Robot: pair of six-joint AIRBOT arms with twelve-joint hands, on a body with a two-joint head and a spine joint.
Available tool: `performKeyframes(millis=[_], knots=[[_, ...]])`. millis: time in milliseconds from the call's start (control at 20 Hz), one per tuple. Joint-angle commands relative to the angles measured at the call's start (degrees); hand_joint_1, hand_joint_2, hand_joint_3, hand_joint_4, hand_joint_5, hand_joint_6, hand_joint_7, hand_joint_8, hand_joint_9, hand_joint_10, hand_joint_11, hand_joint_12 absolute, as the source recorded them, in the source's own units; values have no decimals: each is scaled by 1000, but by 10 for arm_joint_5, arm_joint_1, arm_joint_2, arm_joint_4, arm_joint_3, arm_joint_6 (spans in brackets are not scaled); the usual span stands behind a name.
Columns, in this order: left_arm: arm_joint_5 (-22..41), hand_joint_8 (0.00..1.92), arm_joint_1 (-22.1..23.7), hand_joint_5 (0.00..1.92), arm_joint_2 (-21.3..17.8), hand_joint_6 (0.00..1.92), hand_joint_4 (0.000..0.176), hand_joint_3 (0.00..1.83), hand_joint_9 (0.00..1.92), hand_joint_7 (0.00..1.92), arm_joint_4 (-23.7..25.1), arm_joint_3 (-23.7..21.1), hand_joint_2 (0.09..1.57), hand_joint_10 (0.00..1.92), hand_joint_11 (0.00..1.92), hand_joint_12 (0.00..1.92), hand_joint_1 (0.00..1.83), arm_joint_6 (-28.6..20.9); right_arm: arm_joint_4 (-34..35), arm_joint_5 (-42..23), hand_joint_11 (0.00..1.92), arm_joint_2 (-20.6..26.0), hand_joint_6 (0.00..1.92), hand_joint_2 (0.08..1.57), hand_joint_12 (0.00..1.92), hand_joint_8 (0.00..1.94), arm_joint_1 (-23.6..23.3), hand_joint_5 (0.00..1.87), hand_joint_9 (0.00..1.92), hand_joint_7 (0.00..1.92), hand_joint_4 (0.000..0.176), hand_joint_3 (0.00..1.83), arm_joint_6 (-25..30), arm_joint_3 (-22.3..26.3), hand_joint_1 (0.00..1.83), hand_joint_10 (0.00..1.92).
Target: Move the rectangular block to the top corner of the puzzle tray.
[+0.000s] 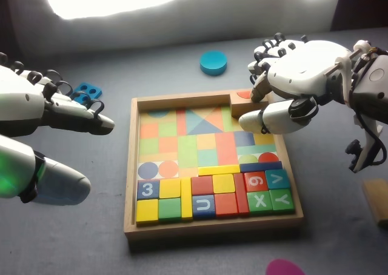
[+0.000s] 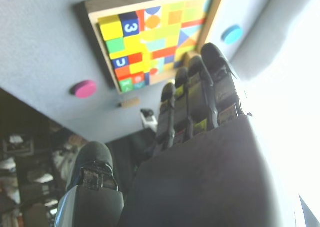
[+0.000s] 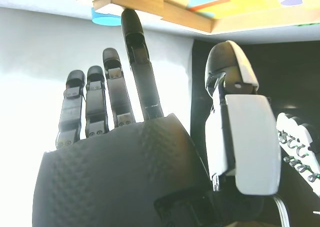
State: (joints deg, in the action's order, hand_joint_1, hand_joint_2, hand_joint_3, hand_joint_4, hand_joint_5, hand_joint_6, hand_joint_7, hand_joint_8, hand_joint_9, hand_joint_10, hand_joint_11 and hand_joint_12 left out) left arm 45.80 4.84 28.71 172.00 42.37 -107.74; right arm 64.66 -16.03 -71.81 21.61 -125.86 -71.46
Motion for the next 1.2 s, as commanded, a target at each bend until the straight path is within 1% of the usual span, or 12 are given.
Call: performKeyframes(millis=[0, 100, 400, 550, 600, 700, 800, 850, 1000, 1050, 1100, 1150], knots=[[-46, 2, 9, 131, -1, 2, 23, 1, 194, 190, 6, 1, 1207, 3, 0, 641, 0, 0, -6, -28, 0, 1, 95, 1207, 0, 8, -3, 651, 0, 188, 0, 3, -6, -7, 0, 0], [-46, 5, 9, 157, -1, 7, 24, 0, 216, 212, 6, 1, 1200, 6, 0, 696, 0, 0, -6, -28, 0, 2, 95, 1209, 0, 2, -10, 651, 0, 176, 0, 4, 2, -7, 0, 0], [-46, 2, 10, 152, -1, 4, 17, 2, 193, 184, 6, 1, 1209, 2, 0, 656, 0, 0, -6, -32, 0, 13, 95, 1197, 0, 0, -42, 650, 0, 158, 0, 0, 22, -6, 0, 0], [-46, 3, 10, 159, -1, 4, 18, 0, 197, 194, 6, 1, 1202, 2, 0, 668, 0, 0, -6, -35, 0, 19, 97, 1200, 0, 8, -54, 654, 0, 179, 0, 0, 30, -1, 0, 0], [-46, 3, 10, 165, -1, 6, 23, 1, 197, 195, 6, 1, 1206, 2, 0, 671, 0, 0, -6, -38, 0, 24, 101, 1201, 0, 14, -56, 662, 0, 194, 0, 0, 30, 6, 0, 0], [-46, 4, 10, 160, -1, 2, 18, 0, 196, 204, 6, 1, 1204, 1, 0, 652, 0, 0, -6, -40, 0, 38, 98, 1197, 0, 13, -64, 656, 0, 193, 0, 0, 30, 27, 0, 0], [-46, 3, 12, 162, -1, 3, 23, 0, 201, 198, 6, 1, 1204, 3, 0, 668, 0, 0, -6, -43, 0, 58, 104, 1199, 0, 12, -80, 668, 0, 199, 0, 0, 31, 58, 11, 0], [-46, 1, 14, 144, -1, 1, 18, 2, 196, 195, 6, 1, 1211, 0, 0, 643, 0, 1, -6, -43, 0, 68, 103, 1200, 0, 7, -88, 668, 0, 187, 0, 0, 31, 70, 11, 0], [-46, 0, 15, 159, -1, 3, 27, 0, 204, 199, 6, 1, 1205, 2, 0, 688, 0, 3, -7, -44, 0, 105, 98, 1199, 0, 18, -111, 654, 0, 219, 0, 0, 26, 110, 0, 0], [-46, 0, 15, 149, -1, 0, 22, 0, 200, 186, 6, 1, 1204, 0, 0, 687, 0, 3, -7, -44, 0, 117, 92, 1199, 0, 20, -118, 640, 6, 225, 0, 0, 19, 127, 0, 3], [-46, 1, 15, 146, -1, 0, 17, 2, 207, 187, 6, 2, 1212, 2, 0, 719, 0, 4, -7, -46, 0, 129, 88, 1198, 0, 25, -123, 631, 26, 239, 0, 0, 13, 144, 0, 11], [-46, 6, 15, 206, 0, 8, 17, 1, 275, 249, 6, 3, 1214, 12, 0, 856, 0, 4, -7, -48, 0, 151, 80, 1195, 0, 31, -129, 613, 59, 256, 0, 0, 8, 172, 0, 25]])
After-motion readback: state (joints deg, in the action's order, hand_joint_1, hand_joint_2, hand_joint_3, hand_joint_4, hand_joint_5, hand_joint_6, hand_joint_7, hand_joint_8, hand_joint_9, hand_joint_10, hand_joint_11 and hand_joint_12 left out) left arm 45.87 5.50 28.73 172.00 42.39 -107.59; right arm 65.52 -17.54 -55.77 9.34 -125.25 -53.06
